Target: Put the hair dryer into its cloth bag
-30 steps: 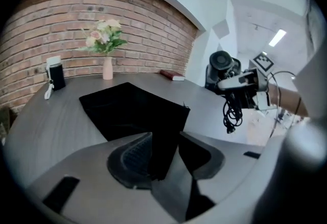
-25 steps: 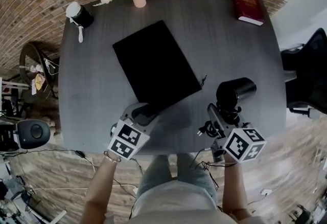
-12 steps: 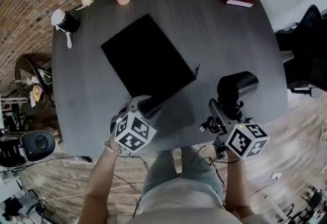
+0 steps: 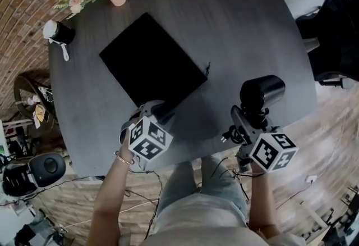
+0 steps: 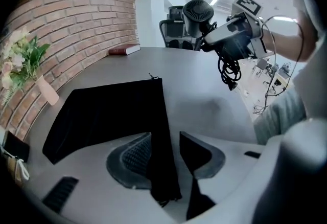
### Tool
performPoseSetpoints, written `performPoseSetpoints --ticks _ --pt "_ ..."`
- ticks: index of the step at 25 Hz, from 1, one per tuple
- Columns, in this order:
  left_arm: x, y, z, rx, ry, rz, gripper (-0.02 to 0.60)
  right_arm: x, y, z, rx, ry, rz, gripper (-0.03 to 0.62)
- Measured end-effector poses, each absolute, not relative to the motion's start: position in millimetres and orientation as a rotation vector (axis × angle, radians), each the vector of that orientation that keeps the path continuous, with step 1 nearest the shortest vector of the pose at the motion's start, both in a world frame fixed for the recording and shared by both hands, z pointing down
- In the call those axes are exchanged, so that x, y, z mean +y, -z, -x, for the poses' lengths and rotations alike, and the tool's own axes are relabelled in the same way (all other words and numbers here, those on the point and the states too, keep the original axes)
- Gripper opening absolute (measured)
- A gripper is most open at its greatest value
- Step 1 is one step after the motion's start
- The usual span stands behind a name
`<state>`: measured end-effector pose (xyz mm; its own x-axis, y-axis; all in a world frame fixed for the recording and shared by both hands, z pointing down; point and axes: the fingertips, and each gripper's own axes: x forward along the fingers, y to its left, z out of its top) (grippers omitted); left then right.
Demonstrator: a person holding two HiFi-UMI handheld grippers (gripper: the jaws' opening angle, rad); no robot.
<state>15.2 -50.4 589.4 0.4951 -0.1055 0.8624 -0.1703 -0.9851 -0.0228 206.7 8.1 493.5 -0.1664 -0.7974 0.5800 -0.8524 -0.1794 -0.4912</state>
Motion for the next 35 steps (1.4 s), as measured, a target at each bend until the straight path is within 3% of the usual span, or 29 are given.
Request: performPoseSetpoints --ticks 26,35 --pt "-61 -600 -12 -0.226 -1.438 -2.534 0.061 0 -498 -212 -1.958 -1.305 -1.998 0.233" --pt "-60 -597 -11 -0.202 -1.379 -2.489 0.049 -3 -495 -210 -1.964 -1.3 -1.986 0.233"
